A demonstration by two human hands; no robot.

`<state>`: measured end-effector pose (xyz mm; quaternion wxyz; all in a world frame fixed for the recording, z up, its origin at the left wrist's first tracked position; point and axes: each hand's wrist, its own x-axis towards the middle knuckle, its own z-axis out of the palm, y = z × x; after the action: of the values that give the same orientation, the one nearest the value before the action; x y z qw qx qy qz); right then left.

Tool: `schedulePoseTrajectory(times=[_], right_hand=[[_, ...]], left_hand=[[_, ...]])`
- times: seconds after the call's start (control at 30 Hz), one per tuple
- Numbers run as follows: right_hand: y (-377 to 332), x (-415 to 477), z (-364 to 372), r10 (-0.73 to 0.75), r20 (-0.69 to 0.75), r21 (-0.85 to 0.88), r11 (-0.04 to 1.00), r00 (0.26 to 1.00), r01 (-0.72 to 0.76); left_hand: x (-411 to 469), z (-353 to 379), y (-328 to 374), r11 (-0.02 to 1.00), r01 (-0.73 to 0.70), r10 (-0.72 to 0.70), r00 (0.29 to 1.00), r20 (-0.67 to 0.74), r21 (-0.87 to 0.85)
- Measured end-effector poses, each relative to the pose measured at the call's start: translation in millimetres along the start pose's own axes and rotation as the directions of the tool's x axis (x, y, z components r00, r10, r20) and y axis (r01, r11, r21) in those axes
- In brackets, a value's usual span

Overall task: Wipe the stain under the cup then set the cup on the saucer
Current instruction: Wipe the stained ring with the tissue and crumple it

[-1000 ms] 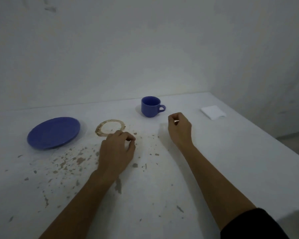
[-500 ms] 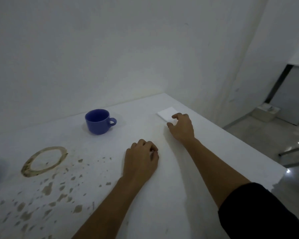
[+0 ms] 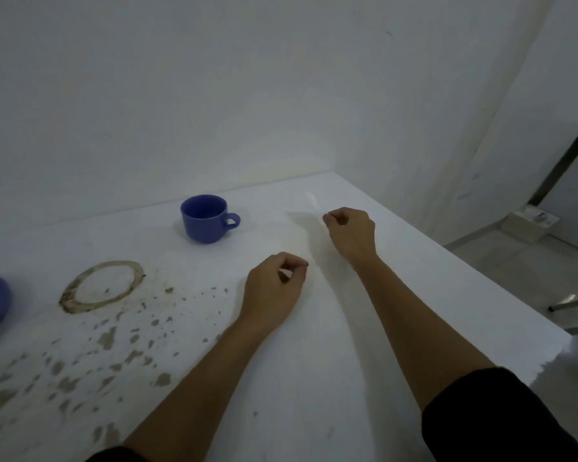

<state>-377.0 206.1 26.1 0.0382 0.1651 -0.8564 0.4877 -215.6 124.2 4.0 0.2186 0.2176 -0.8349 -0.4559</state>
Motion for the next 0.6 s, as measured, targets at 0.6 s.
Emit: schedulePoseTrajectory(times=[0.6], right_hand=[[-149, -196, 99, -0.121, 0.782, 0.318, 0.921, 0.612, -0.225]], left_hand=[[-101, -209, -50, 0.843, 0.219, -0.441, 0.804, -0.399, -0.491]])
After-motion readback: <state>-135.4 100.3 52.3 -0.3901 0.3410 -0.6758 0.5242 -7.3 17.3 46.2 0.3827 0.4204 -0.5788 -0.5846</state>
